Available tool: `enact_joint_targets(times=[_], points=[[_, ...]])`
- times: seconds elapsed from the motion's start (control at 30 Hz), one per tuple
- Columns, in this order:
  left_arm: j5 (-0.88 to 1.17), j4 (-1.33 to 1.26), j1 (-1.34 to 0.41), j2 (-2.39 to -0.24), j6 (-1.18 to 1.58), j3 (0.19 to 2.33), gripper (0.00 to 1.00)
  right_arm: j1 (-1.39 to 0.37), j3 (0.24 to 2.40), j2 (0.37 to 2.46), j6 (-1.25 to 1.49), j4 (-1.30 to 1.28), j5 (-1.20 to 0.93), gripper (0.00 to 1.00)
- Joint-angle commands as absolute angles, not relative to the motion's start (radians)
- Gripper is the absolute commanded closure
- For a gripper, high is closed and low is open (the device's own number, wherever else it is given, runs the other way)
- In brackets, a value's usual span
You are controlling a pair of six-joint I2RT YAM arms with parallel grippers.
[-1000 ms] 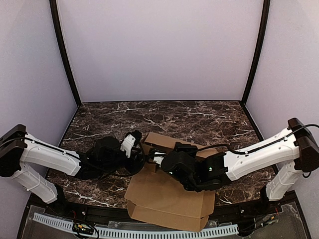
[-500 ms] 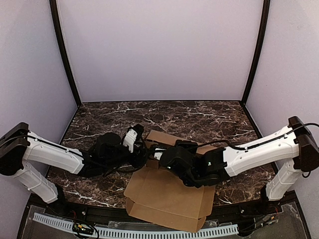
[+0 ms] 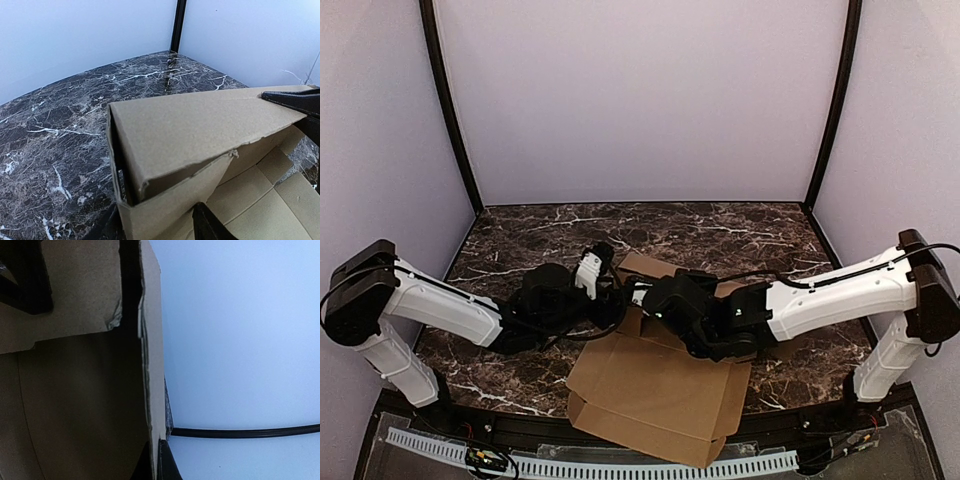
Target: Fold the paper box
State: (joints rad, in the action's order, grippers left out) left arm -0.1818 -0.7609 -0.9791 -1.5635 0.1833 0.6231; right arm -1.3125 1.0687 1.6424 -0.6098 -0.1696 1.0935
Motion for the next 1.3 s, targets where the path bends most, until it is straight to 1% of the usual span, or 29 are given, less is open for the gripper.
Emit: enact_joint_targets(times=[0.0, 0.17, 0.23, 0.33, 0.43, 0.57, 0.67, 0.73, 0.77, 0.83, 0.9, 1.07, 1.2, 1.27], points=[[-0.213, -0.794, -0.974, -1.565, 0.203, 0.653, 0.53, -1.306, 1.026, 1.736, -0.55, -0.317, 0.908, 1.0], [-0.241, -0.763, -0.973, -1.575, 0.218, 0.664, 0.56, -1.292, 1.048, 1.754, -0.541, -0.321, 0.905, 1.0], [-0.246, -0.753, -0.972, -1.58, 0.224, 0.671, 0.6, -1.291, 1.057, 1.757, -0.545, -0.322, 0.903, 1.0], [-0.247, -0.75, -0.972, -1.586, 0.228, 0.682, 0.72, -1.289, 1.063, 1.759, -0.551, -0.322, 0.901, 1.0], [-0.245, -0.75, -0.973, -1.592, 0.228, 0.692, 0.8, -1.289, 1.067, 1.756, -0.541, -0.329, 0.9, 1.0], [-0.236, -0.762, -0.973, -1.604, 0.23, 0.7, 0.85, -1.289, 1.075, 1.75, -0.508, -0.356, 0.89, 1.0], [-0.226, -0.777, -0.974, -1.613, 0.236, 0.702, 0.84, -1.289, 1.077, 1.758, -0.489, -0.371, 0.885, 1.0], [-0.22, -0.787, -0.973, -1.619, 0.24, 0.703, 0.79, -1.288, 1.078, 1.761, -0.48, -0.374, 0.88, 1.0], [-0.218, -0.79, -0.972, -1.624, 0.24, 0.702, 0.73, -1.289, 1.079, 1.763, -0.476, -0.374, 0.877, 1.0], [-0.212, -0.8, -0.972, -1.633, 0.241, 0.7, 0.67, -1.289, 1.082, 1.765, -0.465, -0.377, 0.872, 1.0], [-0.209, -0.812, -0.973, -1.647, 0.241, 0.697, 0.64, -1.289, 1.082, 1.768, -0.455, -0.38, 0.865, 1.0], [-0.218, -0.843, -0.973, -1.702, 0.237, 0.702, 0.6, -1.289, 1.086, 1.764, -0.43, -0.395, 0.856, 1.0], [-0.218, -0.858, -0.973, -1.737, 0.234, 0.712, 0.59, -1.289, 1.086, 1.759, -0.407, -0.407, 0.843, 1.0], [-0.214, -0.864, -0.974, -1.744, 0.235, 0.716, 0.61, -1.289, 1.084, 1.758, -0.402, -0.413, 0.842, 1.0]])
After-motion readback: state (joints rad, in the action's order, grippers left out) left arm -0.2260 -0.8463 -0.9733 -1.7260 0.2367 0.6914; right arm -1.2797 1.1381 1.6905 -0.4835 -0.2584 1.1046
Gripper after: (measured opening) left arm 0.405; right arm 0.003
